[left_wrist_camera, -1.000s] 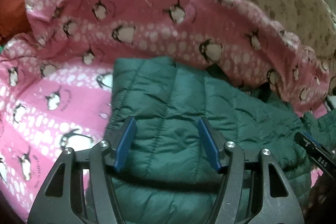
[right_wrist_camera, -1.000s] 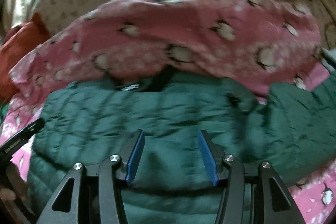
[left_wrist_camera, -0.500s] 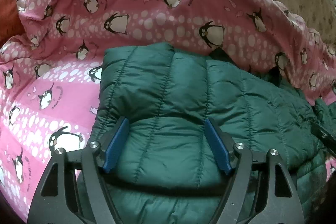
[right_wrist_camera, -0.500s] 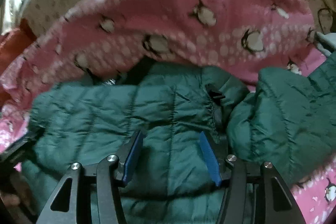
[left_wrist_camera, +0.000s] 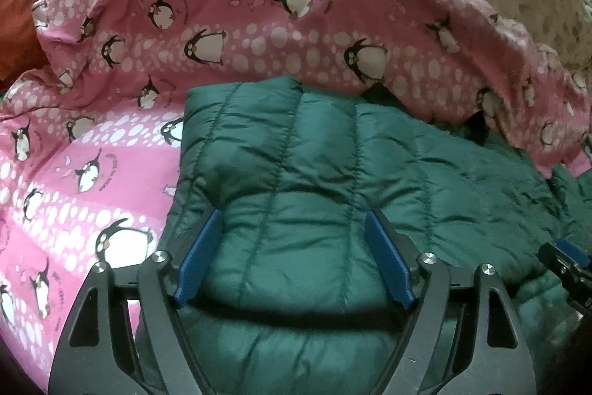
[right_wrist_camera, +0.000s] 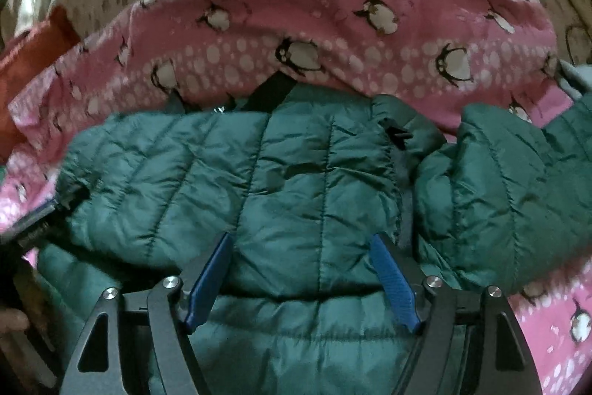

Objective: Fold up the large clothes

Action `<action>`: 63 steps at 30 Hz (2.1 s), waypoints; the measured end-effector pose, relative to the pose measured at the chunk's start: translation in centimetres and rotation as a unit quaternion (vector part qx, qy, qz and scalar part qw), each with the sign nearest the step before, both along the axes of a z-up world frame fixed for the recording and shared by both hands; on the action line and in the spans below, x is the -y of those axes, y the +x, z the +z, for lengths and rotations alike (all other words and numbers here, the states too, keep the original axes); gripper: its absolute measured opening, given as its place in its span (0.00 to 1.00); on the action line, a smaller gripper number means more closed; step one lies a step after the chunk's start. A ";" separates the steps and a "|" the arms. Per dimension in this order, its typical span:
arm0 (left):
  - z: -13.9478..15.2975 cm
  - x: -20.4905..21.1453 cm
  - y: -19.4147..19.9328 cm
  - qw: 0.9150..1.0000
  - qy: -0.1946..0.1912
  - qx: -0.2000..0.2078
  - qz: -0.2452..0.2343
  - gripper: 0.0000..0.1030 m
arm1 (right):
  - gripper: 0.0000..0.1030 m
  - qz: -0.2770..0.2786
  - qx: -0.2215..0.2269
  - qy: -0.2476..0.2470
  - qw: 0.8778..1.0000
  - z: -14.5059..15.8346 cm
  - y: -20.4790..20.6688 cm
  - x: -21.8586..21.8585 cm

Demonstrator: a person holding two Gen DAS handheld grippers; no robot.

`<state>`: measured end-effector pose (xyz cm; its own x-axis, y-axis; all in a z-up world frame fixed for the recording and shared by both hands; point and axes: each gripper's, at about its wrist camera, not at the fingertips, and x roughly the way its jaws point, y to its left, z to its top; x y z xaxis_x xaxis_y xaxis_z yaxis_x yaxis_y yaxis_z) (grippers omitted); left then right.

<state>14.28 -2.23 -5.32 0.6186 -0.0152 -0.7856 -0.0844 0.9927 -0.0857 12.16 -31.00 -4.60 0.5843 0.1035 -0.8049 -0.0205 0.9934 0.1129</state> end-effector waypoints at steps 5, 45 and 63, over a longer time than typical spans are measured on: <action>1.8 0.4 -2.0 0.999 -0.030 0.013 -0.007 0.78 | 0.73 0.002 0.017 0.007 1.000 2.0 -1.9 0.7; 1.9 2.1 -6.6 0.996 -0.082 0.003 -0.021 0.78 | 0.72 -0.387 0.109 -0.042 0.914 10.2 -4.3 37.4; 1.5 1.8 -7.0 0.997 -0.080 0.001 -0.012 0.78 | 0.14 -0.214 0.176 -0.010 0.961 13.1 -4.9 28.4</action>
<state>7.26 -4.04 -3.78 0.6185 -0.1548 -0.7704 -0.0599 0.9683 -0.2426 7.21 -59.42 8.49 0.8066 -0.2198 -0.5487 0.3562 0.9215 0.1545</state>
